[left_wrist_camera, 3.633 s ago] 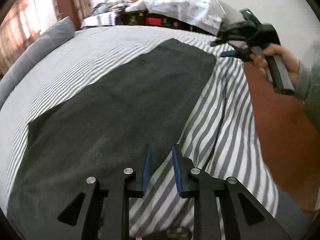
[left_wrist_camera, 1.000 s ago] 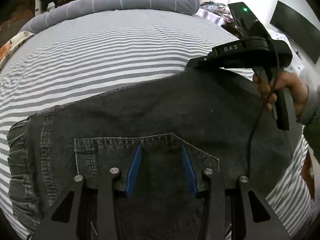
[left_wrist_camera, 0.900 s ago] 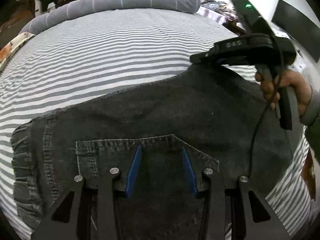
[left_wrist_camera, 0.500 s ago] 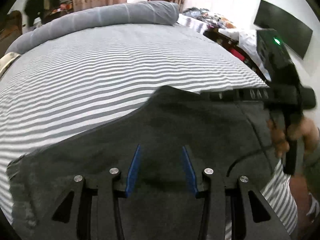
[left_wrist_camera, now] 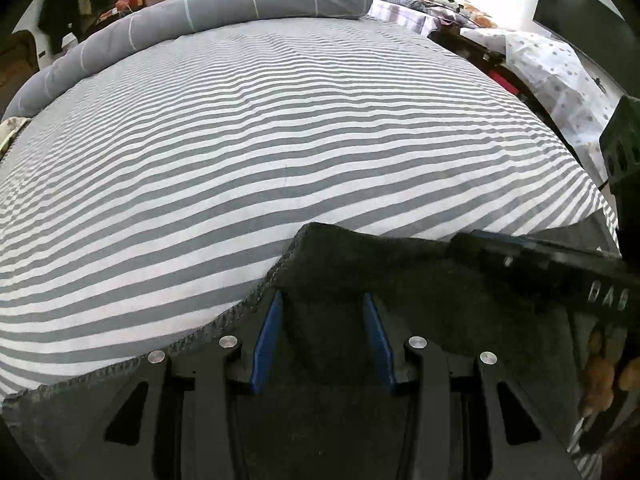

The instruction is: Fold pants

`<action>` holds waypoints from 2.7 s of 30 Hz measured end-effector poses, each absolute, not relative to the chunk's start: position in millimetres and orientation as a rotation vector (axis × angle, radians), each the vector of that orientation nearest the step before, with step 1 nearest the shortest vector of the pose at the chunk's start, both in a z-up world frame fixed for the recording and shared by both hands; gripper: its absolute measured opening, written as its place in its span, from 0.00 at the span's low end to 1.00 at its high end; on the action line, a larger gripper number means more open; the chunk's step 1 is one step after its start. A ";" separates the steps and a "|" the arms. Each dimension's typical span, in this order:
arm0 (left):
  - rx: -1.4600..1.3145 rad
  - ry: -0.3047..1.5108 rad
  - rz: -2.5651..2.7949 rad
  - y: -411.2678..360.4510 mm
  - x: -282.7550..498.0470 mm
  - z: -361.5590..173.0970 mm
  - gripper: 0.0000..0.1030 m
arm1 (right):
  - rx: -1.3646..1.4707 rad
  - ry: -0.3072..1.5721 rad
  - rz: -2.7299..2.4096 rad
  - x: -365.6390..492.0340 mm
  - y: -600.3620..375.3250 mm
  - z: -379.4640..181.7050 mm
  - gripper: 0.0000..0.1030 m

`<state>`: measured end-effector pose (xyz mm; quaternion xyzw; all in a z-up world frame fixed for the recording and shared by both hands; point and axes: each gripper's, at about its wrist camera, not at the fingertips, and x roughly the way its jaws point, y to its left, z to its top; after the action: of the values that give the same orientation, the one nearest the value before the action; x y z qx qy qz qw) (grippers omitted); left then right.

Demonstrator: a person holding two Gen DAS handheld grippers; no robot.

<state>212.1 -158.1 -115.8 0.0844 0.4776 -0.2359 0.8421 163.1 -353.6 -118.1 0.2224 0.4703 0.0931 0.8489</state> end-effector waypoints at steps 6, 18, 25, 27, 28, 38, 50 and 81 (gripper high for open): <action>0.180 1.044 -0.434 -120.3 175.8 -119.2 0.43 | 0.562 0.895 0.152 100.6 -406.2 -95.7 0.34; -0.060 1.082 -0.255 -22.1 80.8 -83.0 0.45 | 0.732 0.769 -0.241 -75.7 -568.0 -91.7 0.36; -0.108 0.993 -0.312 -47.0 41.6 -33.2 0.45 | 0.817 0.738 -0.329 -123.8 -606.0 -113.5 0.36; -0.109 0.972 -0.339 -62.5 34.9 -25.2 0.47 | 0.845 0.728 -0.343 -133.0 -617.5 -123.5 0.36; -0.102 0.971 -0.339 -72.8 34.5 -24.1 0.47 | 0.863 0.720 -0.340 -132.8 -618.3 -127.4 0.36; 0.053 1.042 -0.265 -144.7 58.3 -74.3 0.48 | 0.946 0.657 -0.317 -130.5 -644.2 -154.0 0.37; 0.225 1.024 -0.444 -228.3 45.7 -96.4 0.48 | 0.969 0.602 -0.271 -113.6 -649.6 -160.2 0.19; -0.173 1.125 -0.524 -51.2 70.0 -60.9 0.50 | 0.745 0.814 0.329 65.0 -350.2 -71.6 0.07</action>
<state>70.0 -51.2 -60.9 -0.0811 0.5265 -0.2452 0.8100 65.0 -350.2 -71.6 0.3521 0.3848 0.1554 0.8389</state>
